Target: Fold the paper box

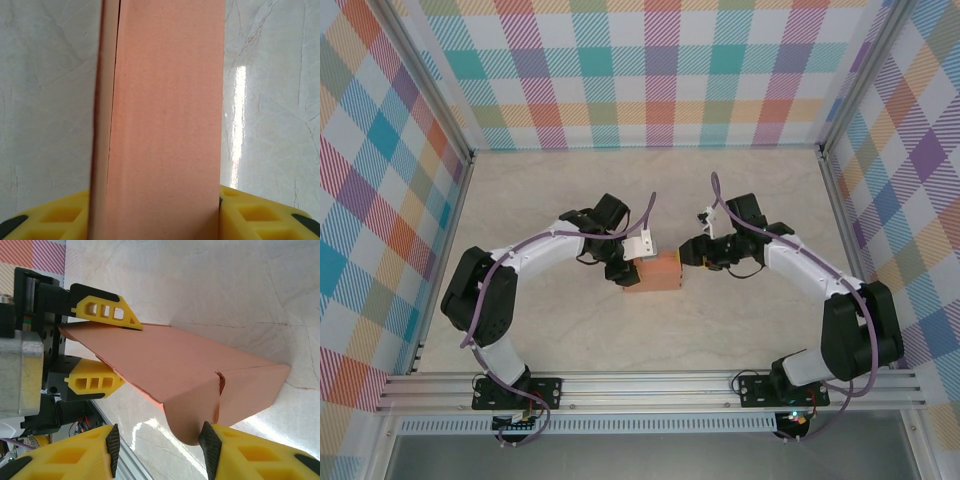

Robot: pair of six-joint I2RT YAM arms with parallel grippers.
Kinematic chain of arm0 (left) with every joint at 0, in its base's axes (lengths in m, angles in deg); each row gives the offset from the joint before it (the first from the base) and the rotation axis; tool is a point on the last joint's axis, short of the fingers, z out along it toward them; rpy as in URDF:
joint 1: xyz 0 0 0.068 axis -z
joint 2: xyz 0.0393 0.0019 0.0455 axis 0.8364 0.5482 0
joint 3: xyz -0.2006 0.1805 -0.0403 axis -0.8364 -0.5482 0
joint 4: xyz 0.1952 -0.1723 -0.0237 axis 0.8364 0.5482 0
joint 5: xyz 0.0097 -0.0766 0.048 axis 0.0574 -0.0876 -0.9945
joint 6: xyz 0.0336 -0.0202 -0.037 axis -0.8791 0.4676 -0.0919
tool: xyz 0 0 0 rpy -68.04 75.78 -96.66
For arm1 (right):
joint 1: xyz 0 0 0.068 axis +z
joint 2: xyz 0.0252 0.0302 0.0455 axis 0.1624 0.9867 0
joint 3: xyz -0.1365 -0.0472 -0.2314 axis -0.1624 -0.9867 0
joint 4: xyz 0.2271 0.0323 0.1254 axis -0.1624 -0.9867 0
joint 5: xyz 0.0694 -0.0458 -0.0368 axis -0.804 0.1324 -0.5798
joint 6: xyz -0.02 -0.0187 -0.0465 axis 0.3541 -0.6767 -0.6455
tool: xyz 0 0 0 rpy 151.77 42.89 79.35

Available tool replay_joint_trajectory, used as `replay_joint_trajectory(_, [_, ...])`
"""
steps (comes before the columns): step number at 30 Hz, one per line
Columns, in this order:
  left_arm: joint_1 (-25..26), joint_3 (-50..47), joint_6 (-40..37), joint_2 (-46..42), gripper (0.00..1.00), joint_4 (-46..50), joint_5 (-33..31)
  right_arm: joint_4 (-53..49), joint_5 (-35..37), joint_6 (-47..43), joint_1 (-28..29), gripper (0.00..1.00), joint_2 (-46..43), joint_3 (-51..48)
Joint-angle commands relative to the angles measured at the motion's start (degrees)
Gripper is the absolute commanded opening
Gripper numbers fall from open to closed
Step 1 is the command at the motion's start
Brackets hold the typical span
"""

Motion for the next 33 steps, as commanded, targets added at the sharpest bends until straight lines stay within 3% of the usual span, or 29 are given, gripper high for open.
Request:
replay_joint_trajectory(1, [-0.4, 0.9, 0.7, 1.9, 0.49, 0.7, 0.9, 0.2, -1.7, 0.6, 0.7, 0.49, 0.6, 1.7])
replay_joint_trajectory(12, [-0.2, 0.5, -0.1, 1.8, 0.48, 1.0, 0.1, -1.5, -1.5, 1.0, 0.8, 0.47, 3.2, 5.4])
replay_joint_trajectory(26, [0.3, -0.2, -0.7, 2.2, 0.45, 0.8, -0.7, -2.8, 3.9, 3.9, 0.7, 0.45, 4.0, 6.1])
replay_joint_trajectory(33, [0.5, -0.9, -0.8, 2.2, 0.45, 0.9, -0.8, -4.2, 4.0, 6.2, 0.3, 0.56, 3.3, 8.7])
